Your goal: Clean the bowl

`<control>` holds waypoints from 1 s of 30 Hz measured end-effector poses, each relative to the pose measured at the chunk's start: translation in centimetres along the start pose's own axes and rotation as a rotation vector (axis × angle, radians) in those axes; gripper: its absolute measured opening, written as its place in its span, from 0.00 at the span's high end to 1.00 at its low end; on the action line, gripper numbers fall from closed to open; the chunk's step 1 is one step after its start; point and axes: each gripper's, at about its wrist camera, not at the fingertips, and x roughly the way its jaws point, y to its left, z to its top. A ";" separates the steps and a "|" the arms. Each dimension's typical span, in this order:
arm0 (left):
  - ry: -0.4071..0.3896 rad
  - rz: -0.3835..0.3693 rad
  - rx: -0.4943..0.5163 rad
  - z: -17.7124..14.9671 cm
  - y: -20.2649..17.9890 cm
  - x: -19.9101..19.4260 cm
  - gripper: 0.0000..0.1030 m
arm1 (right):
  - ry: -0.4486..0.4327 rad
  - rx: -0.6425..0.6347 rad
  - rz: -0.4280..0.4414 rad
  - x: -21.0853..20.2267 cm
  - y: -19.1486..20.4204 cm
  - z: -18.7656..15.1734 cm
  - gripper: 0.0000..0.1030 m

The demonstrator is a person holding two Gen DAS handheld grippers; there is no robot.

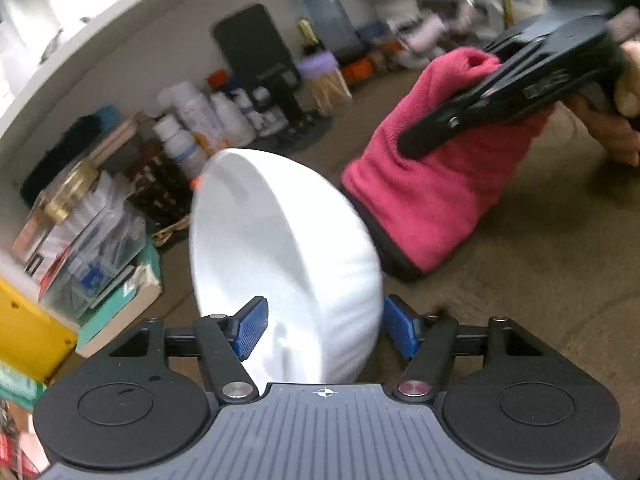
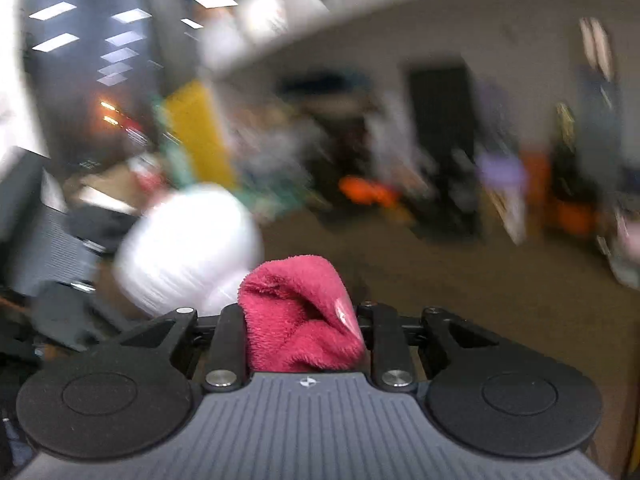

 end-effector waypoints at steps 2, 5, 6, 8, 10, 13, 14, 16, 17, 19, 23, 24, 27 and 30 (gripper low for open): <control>0.007 -0.021 -0.001 0.2 0.0 0.0 0.32 | 0.047 0.038 -0.005 0.5 -1.1 -0.4 0.66; 0.021 -0.021 0.017 0.5 -0.1 0.0 0.31 | 0.116 0.079 -0.009 1.3 -2.3 -0.8 0.44; 0.026 -0.013 0.022 0.7 -0.1 0.1 0.32 | 0.130 0.034 -0.005 1.4 -1.5 -0.8 0.33; 0.037 -0.002 0.025 0.8 -0.1 0.2 0.42 | 0.151 -0.035 -0.024 1.8 -0.3 -1.1 0.13; 0.038 0.016 0.033 0.7 -0.1 0.3 0.60 | 0.186 -0.159 -0.082 2.6 1.8 -1.7 0.08; 0.029 0.029 0.054 0.7 -0.7 0.4 0.73 | 0.159 -0.170 -0.057 2.4 2.1 -2.2 0.55; 0.027 0.040 0.059 0.6 -0.8 0.4 0.74 | 0.142 -0.153 -0.036 2.1 1.9 -2.2 0.59; 0.017 0.004 -0.017 0.7 0.3 0.3 0.75 | 0.103 -0.163 -0.038 1.7 2.0 -2.2 0.77; 0.014 -0.017 -0.055 0.7 0.9 0.2 0.75 | 0.078 -0.173 -0.047 1.5 2.1 -2.1 0.77; 0.013 -0.049 -0.093 0.5 1.6 0.0 0.74 | -0.010 -0.181 -0.057 0.8 2.6 -0.9 0.79; 0.014 -0.084 -0.133 0.3 2.1 -0.3 0.73 | -0.085 -0.230 -0.032 0.2 4.4 1.4 0.79; 0.012 -0.090 -0.149 0.3 2.3 -0.3 0.73 | -0.086 -0.245 -0.022 0.4 4.8 1.6 0.79; 0.003 -0.089 -0.181 0.1 2.7 -0.2 0.72 | -0.070 -0.293 0.002 1.1 6.2 0.9 0.80; -0.002 -0.092 -0.198 -0.1 2.8 -0.1 0.72 | -0.037 -0.344 0.053 1.0 7.5 -1.1 0.80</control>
